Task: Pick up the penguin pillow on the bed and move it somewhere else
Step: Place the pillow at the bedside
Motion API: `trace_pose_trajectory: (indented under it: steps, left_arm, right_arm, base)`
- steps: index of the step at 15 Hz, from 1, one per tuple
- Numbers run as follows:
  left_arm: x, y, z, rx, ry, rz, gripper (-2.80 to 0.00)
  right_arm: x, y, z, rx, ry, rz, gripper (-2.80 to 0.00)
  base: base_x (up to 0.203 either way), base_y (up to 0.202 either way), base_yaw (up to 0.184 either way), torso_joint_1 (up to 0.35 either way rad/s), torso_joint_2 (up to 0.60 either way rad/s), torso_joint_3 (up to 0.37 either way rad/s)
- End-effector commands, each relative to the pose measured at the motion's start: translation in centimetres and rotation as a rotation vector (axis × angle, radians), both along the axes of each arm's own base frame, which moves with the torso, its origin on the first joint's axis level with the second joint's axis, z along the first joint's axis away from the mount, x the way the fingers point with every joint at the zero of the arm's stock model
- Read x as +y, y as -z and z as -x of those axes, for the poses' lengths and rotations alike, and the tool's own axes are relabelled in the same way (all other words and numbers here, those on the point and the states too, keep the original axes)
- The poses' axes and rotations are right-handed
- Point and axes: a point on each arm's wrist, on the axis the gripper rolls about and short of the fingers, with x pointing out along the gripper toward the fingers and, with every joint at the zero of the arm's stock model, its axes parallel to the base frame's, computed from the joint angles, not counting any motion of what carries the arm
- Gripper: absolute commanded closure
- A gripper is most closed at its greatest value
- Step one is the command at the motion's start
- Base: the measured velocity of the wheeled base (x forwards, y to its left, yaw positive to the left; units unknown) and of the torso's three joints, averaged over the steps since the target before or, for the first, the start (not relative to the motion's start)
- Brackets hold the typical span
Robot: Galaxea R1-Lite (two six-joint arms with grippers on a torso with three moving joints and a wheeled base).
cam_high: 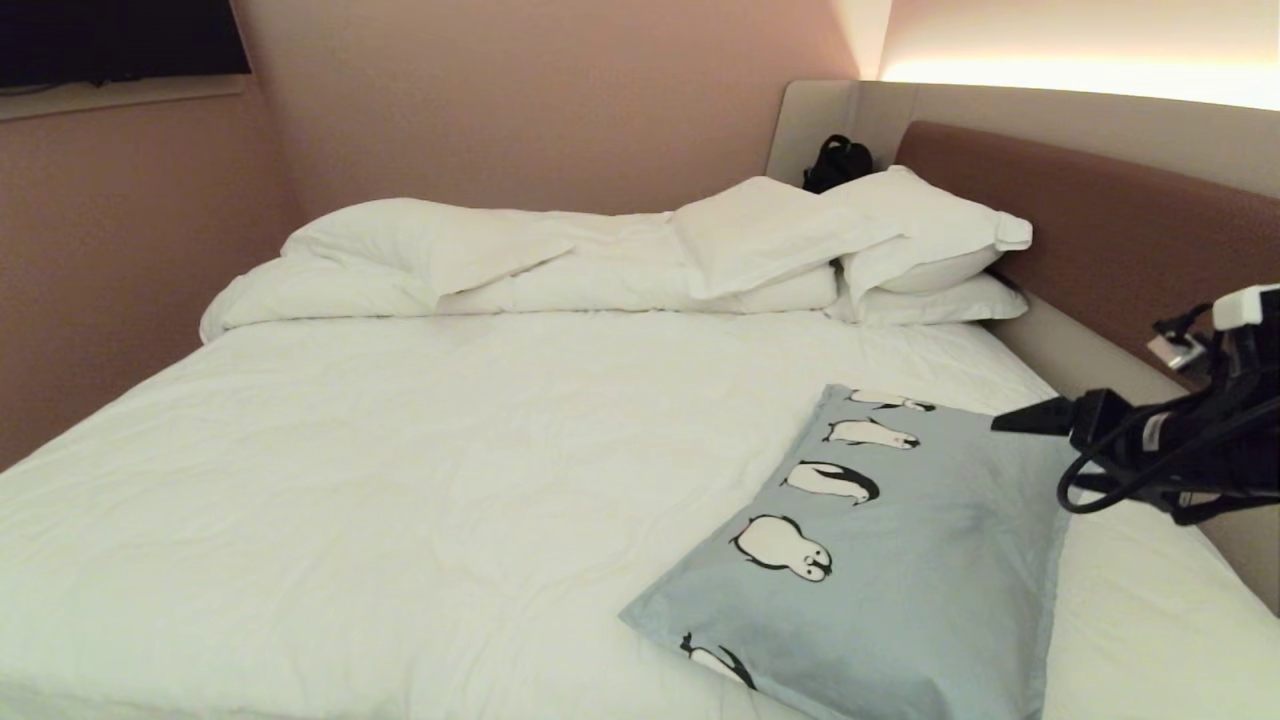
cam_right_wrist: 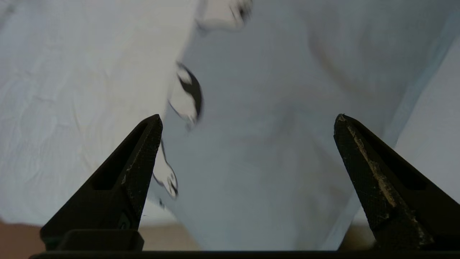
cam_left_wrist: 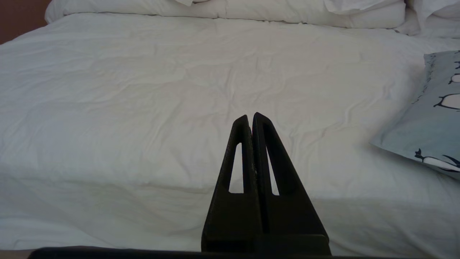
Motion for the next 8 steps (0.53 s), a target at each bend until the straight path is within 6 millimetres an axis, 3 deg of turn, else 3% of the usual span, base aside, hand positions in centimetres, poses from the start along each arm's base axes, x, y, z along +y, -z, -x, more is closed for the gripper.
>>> trace_pose_trajectory:
  steps: [1, 2, 3, 8]
  left_arm:
    - [0.0, 0.0, 0.0, -0.001, 0.0, 0.001, 0.0]
    - [0.0, 0.0, 0.0, -0.001, 0.0, 0.001, 0.0]
    - [0.0, 0.0, 0.0, -0.001, 0.0, 0.001, 0.0]
    - [0.0, 0.0, 0.0, -0.001, 0.0, 0.001, 0.0]
  right_arm:
    - [-0.1, 3.2, 1.1, 0.242, 0.116, -0.159, -2.8]
    - [-0.1, 3.3, 1.6, 0.247, 0.12, -0.16, -2.8]
    - [-0.3, 3.1, 2.0, 0.238, 0.129, -0.162, 0.0]
    - [-0.3, 2.7, 3.3, 0.216, 0.132, -0.164, 0.0]
  base:
    - [0.0, 0.0, 0.0, 0.0, 0.0, 0.0]
    - [0.0, 0.0, 0.0, 0.0, 0.0, 0.0]
    - [0.0, 0.0, 0.0, 0.0, 0.0, 0.0]
    - [0.0, 0.0, 0.0, 0.0, 0.0, 0.0]
